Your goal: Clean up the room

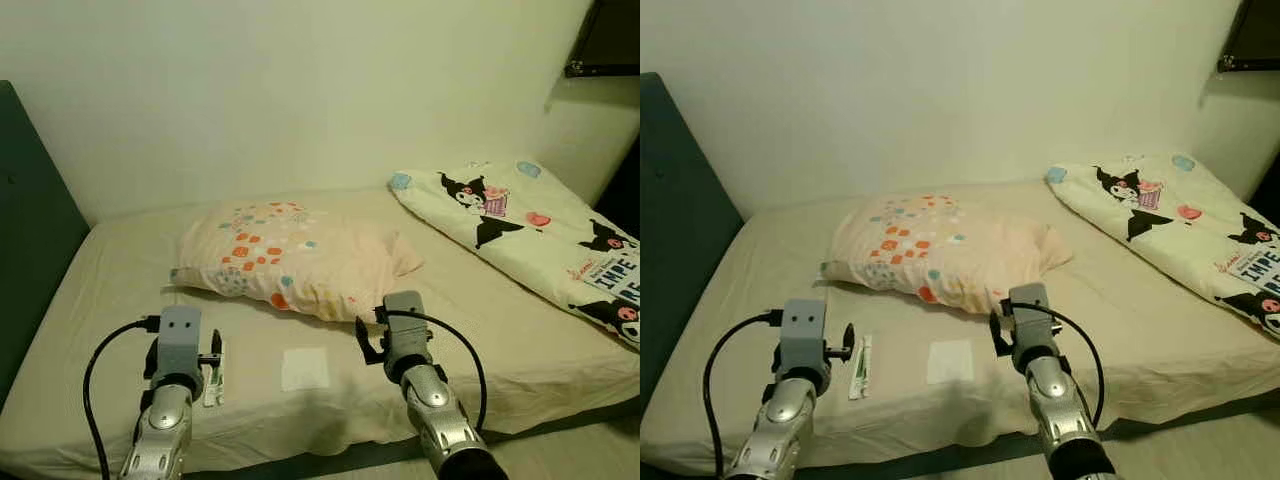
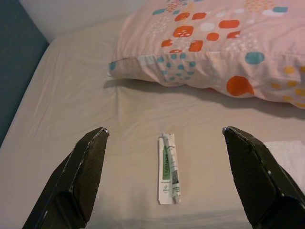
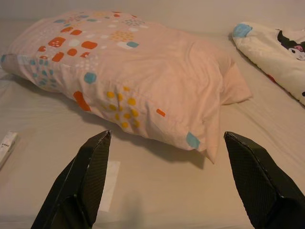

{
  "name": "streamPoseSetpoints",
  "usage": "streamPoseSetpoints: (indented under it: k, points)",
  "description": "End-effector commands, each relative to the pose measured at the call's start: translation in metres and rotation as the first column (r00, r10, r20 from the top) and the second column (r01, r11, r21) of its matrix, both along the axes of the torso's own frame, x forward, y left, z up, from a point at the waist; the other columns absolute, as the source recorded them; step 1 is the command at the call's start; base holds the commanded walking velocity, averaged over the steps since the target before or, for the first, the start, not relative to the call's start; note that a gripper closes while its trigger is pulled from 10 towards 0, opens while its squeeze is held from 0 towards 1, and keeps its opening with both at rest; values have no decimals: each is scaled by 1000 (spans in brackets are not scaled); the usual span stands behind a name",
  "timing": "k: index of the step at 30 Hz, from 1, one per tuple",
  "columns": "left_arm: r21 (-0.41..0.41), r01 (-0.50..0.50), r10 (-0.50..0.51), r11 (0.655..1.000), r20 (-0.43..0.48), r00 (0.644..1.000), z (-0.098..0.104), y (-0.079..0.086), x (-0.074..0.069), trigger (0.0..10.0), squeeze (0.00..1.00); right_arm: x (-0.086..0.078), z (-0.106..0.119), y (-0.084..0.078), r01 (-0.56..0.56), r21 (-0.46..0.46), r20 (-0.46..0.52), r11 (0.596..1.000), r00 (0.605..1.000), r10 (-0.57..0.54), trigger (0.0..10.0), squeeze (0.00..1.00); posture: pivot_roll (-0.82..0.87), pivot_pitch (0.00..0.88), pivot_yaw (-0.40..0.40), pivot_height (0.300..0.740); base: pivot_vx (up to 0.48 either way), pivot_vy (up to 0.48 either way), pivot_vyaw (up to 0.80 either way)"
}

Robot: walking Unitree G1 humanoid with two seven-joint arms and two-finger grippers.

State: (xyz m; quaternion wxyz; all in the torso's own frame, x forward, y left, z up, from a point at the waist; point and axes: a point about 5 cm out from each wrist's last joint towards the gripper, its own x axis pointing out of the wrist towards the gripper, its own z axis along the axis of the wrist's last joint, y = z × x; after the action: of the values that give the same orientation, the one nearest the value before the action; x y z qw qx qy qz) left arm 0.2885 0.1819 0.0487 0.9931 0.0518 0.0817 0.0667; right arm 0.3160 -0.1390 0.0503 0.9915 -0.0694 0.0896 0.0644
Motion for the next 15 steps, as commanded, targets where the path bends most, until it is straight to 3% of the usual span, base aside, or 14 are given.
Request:
streamPoseSetpoints:
  k: [1,15]
  points:
    - [18,15,-15,1000,8,1000,0,-1,-1,10000,0,0,1,4,-12,12,2,1000,1000,12,10000,0,-45,47,20,740,0,0,0]
    - [27,6,-7,1000,14,1000,3,1,0,10000,0,1,3,6,-41,18,5,999,999,41,10000,0,-46,35,24,740,0,0,0]
